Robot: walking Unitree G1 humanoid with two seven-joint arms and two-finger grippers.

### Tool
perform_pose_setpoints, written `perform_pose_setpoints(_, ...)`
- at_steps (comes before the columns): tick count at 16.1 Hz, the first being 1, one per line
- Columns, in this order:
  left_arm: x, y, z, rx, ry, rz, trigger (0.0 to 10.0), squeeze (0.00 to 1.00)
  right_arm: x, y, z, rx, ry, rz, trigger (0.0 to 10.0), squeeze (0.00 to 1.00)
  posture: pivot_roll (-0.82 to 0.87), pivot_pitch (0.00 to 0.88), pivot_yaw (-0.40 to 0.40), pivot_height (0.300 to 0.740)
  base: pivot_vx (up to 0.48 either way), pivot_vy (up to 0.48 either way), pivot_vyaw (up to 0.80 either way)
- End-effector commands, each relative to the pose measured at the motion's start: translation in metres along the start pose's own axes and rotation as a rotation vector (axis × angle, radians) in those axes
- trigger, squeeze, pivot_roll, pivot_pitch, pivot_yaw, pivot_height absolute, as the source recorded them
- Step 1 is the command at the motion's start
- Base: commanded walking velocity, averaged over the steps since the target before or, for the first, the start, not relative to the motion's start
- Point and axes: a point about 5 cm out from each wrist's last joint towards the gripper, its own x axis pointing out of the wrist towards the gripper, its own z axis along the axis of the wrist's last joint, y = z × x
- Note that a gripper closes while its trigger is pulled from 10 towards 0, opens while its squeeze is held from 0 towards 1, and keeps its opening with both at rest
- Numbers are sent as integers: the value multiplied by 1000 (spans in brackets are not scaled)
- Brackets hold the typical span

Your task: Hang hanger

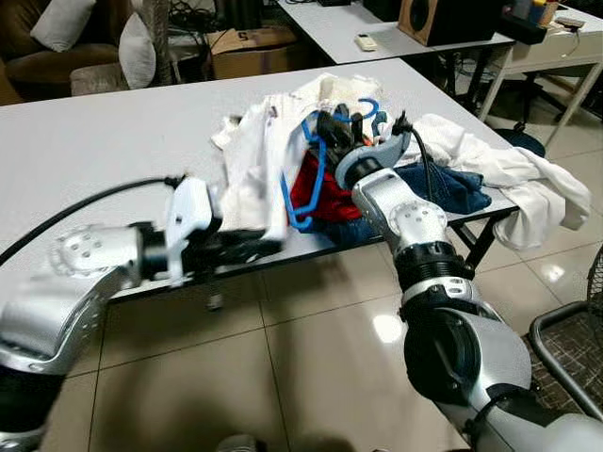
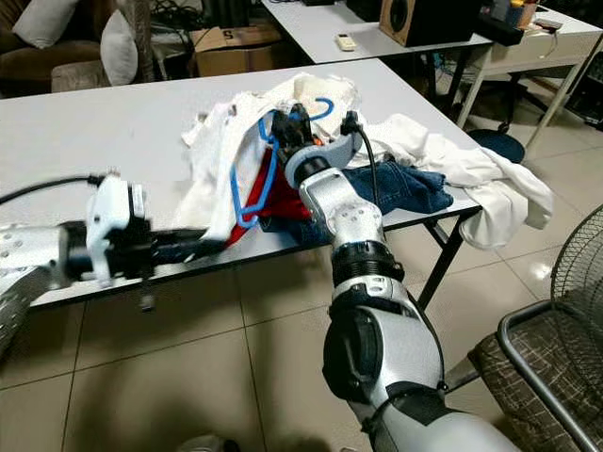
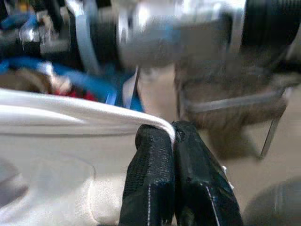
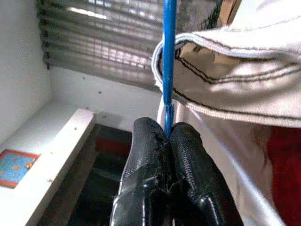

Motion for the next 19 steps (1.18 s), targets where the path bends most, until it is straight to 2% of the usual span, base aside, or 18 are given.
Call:
perform_pose_setpoints(1,4,-6,9,-9,-55,-47,0,0,14,28,-48,75,49,69,10000,0,32,20,41,740,0,0,0)
perform_pose_setpoints(2,13,-6,18,-33,-137,-49,0,0,14,26,-49,36,39,51,10000,0,32,20,42,740,0,0,0)
perform_pose_setpoints(4,21,-3,33,-64,-244,-33,0,0,15,25,-54,-29,43,41,10000,0,28,25,47,740,0,0,0)
perform_pose_setpoints(5,24,-1,42,-68,-282,-30,0,0,15,24,-59,-60,56,35,10000,0,28,25,47,740,0,0,0)
perform_pose_setpoints(7,26,9,48,-37,-287,29,0,0,14,22,-72,-164,117,28,10000,0,25,21,49,740,0,0,0)
perform_pose_setpoints(8,26,10,49,-41,-293,36,0,0,13,21,-73,-180,118,26,10000,0,25,21,49,740,0,0,0)
perform_pose_setpoints(9,27,8,55,-87,-342,17,0,0,13,17,-72,-137,100,5,10000,0,20,17,53,740,0,0,0)
perform_pose_setpoints(10,28,5,49,-101,-286,-8,0,0,13,17,-60,-31,47,-1,10000,0,15,15,59,740,0,0,0)
perform_pose_setpoints(12,24,11,35,-57,-184,38,0,0,13,20,-52,-7,27,28,10000,0,11,14,58,740,0,0,0)
perform_pose_setpoints(13,17,16,28,-49,-134,74,0,0,13,21,-44,24,9,45,10000,0,9,15,57,740,0,0,0)
perform_pose_setpoints(19,5,19,15,3,33,89,0,0,16,31,-37,120,-9,76,10000,0,25,36,55,740,0,0,0)
